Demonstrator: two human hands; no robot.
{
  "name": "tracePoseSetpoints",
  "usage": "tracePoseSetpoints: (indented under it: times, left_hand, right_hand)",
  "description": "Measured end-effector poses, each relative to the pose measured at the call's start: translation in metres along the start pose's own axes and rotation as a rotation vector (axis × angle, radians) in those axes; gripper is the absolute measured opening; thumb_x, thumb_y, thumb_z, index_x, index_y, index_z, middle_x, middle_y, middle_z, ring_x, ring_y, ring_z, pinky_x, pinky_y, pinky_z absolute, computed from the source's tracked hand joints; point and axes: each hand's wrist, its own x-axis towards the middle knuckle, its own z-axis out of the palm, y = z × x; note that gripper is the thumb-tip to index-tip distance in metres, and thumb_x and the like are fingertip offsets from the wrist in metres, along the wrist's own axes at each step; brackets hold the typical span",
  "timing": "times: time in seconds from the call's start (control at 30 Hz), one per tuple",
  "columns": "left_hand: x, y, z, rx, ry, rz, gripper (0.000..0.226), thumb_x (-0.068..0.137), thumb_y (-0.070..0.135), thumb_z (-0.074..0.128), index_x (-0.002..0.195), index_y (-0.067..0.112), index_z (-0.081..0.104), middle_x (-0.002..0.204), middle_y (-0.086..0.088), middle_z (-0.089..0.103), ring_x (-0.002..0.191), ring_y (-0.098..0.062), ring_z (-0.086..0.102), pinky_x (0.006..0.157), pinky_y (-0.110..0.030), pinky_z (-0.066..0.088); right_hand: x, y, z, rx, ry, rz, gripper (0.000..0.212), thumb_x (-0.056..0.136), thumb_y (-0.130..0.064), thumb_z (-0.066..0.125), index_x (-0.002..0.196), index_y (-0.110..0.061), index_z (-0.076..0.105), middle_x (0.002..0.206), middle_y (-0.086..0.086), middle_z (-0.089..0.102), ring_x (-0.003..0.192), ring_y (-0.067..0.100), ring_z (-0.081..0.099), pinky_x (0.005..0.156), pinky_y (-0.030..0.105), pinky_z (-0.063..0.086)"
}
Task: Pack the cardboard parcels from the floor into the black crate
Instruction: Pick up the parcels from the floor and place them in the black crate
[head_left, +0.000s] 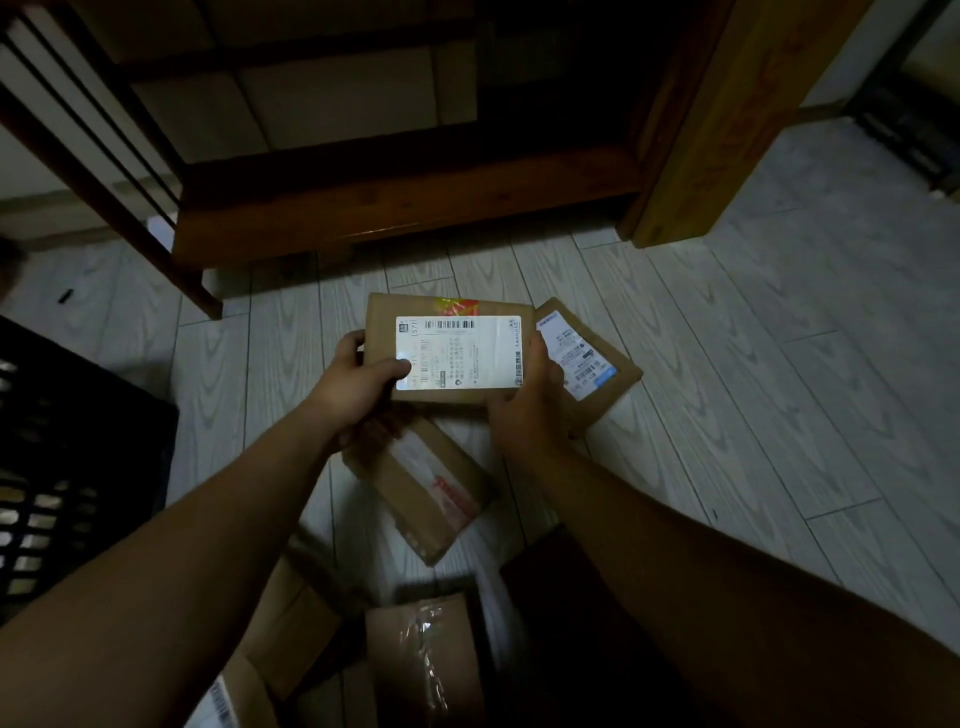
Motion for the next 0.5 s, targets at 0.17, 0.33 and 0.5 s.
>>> tracePoseSetpoints:
  times: [0.17, 0.33, 0.5]
  left_hand:
    - [-0.049, 0.043, -0.001, -0.062, 0.040, 0.073, 0.062, 0.090, 0.011, 0.059, 0.142, 0.024, 0.028, 0.130, -0.002, 0.047, 0.108, -0.024, 0.056, 0.069, -0.023, 0.048]
    - [-0.137, 0.136, -0.026, -0.084, 0.053, 0.087, 0.062, 0.092, 0.015, 0.056, 0.142, 0.036, 0.026, 0.132, 0.000, 0.047, 0.111, -0.024, 0.055, 0.070, -0.022, 0.047]
    - [-0.260, 0.265, -0.081, -0.073, 0.057, 0.098, 0.062, 0.092, 0.018, 0.057, 0.142, 0.039, 0.026, 0.130, 0.000, 0.049, 0.110, -0.026, 0.055, 0.084, -0.037, 0.048]
  right_hand:
    - [-0.010, -0.050, -0.044, -0.013, -0.057, -0.018, 0.083, 0.091, -0.009, 0.058, 0.152, -0.027, 0.004, 0.146, 0.006, 0.025, 0.135, 0.019, 0.031, 0.100, 0.024, 0.032]
    - [-0.043, -0.166, -0.131, -0.030, -0.138, -0.051, 0.082, 0.089, -0.010, 0.062, 0.151, -0.030, 0.012, 0.140, 0.003, 0.030, 0.126, 0.011, 0.037, 0.098, 0.023, 0.043]
    - [-0.103, -0.315, -0.210, -0.032, -0.172, -0.082, 0.079, 0.088, -0.012, 0.064, 0.150, -0.027, 0.018, 0.139, 0.003, 0.033, 0.128, 0.012, 0.041, 0.089, 0.014, 0.045]
